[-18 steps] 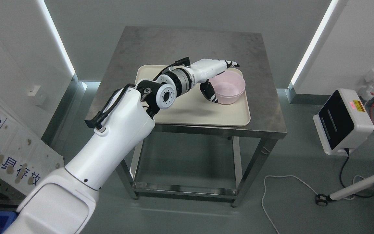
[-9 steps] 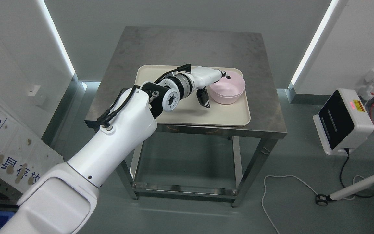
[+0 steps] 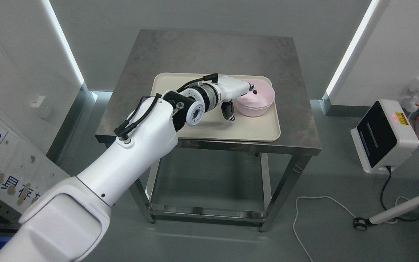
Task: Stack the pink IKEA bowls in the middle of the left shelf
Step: 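Grip the stacked pink bowls with the left hand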
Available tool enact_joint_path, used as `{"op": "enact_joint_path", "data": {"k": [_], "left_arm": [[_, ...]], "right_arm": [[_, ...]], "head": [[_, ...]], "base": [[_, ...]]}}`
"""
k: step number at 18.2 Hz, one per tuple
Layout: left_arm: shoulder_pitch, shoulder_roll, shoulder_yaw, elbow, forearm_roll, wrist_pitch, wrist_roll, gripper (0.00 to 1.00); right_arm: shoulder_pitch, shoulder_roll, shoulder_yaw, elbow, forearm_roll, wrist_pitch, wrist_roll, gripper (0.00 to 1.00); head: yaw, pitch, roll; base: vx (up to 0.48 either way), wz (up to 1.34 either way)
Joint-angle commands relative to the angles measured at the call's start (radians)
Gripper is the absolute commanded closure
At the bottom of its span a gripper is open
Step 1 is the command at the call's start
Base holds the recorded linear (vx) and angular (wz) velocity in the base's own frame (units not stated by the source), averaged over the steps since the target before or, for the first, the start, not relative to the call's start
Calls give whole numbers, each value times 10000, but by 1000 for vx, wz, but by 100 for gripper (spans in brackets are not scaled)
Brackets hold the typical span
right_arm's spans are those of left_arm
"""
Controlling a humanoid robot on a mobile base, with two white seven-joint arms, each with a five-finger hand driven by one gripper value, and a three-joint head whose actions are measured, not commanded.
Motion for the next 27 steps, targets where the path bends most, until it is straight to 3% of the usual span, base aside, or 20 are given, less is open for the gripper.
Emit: {"op": "enact_joint_path", "data": {"k": [1,12,20,27], "left_arm": [[-361,175,-907,394,-106,-8,-55,25],[-669,175,-2072,517,-45,-8,6,37],[-624,175,-2089,563,108,-24,1033,50],[-593,175,-2471,563,523,-39,1034,56]], "right_arm": [[291,-175,-123,-337,0,7,-7,0],[291,-175,-123,-337,0,-9,-7,0],[291,-175,-107,-337,0,-9,-7,0],[291,-175,-123,-337,0,-9,-7,0]], "head": [[0,0,0],[0,1,0],[0,1,0],[0,1,0]], "base": [[0,0],[0,0],[0,0],[0,0]]}}
